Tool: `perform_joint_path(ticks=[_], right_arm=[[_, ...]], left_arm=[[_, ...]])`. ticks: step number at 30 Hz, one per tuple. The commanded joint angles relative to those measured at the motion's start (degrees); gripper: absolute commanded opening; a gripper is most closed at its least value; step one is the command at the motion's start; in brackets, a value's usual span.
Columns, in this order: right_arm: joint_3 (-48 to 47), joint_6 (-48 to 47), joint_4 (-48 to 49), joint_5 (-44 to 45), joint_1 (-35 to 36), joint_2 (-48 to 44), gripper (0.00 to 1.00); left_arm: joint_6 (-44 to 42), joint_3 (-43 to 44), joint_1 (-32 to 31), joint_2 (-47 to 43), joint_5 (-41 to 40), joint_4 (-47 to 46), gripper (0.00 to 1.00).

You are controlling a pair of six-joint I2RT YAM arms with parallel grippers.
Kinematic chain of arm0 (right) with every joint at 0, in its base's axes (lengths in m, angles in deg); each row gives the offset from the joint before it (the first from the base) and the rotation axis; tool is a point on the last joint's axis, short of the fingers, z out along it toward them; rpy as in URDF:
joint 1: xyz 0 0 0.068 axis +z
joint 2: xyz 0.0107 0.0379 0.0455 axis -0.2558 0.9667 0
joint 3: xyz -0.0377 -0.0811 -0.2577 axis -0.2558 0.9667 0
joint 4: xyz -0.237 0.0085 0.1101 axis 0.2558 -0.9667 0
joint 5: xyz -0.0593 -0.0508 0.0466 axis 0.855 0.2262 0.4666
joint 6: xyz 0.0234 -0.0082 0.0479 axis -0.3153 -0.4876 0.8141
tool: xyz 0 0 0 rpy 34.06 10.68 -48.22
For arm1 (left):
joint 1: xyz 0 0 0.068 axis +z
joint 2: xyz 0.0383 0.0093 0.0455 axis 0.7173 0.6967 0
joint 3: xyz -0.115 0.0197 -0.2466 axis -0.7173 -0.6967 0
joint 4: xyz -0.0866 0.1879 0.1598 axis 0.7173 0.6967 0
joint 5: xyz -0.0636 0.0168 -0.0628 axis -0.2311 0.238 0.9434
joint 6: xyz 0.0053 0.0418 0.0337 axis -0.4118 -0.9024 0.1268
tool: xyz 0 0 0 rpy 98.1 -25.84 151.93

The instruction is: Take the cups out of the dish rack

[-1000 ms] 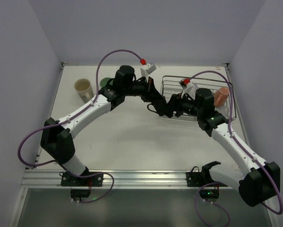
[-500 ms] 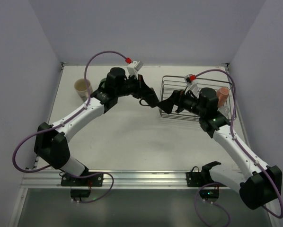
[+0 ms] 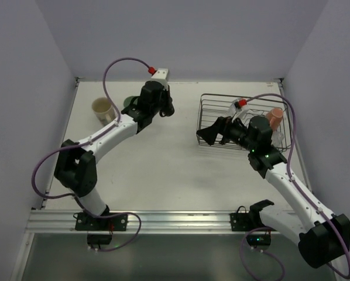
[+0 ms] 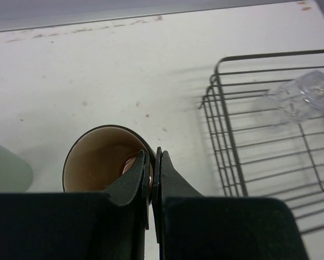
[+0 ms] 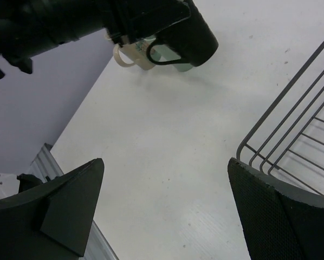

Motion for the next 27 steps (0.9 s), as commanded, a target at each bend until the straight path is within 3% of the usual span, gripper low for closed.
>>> perform_joint_path(ticks=[1,6,20,27], right_arm=[[3.3,3.0,6.0,2.5,-0.2,-3.1,0.99],[8.4,6.1,9.9,6.4,-0.2,-4.9,0.99],[8.5,4.8,9.2,7.6,-0.3,-3.5,0.99],[5.8,3.2,5.3,16.4,-0.2,-2.0,0.98]], left_arm=[[-5.8,3.6,0.0,4.1,-11.4,-7.0,0.00],[-10.3,6.3,0.0,12.0,-14.3,-10.5,0.00],[-16.6,12.2,1.0,25.9,-13.7,-18.5,0.00],[-17.1,13.5,1.3,28.1,-14.5,-18.6,0.00]])
